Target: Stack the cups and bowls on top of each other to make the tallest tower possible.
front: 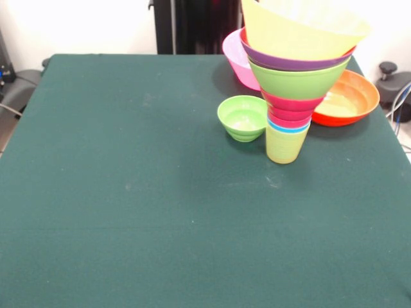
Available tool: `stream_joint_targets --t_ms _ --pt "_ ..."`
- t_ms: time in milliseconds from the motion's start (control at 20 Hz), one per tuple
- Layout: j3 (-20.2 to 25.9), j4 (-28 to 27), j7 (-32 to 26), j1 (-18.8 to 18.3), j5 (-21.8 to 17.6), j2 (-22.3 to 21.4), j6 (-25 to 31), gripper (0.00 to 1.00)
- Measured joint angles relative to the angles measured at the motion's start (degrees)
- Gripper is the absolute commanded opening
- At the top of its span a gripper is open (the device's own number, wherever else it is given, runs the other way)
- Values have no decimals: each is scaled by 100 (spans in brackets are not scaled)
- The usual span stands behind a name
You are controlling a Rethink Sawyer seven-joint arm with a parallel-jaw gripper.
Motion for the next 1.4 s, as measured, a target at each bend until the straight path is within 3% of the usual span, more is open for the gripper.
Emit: stream_joint_targets --t_ms 1400 --pt "-60 -1 0 -6 0 39 0 0"
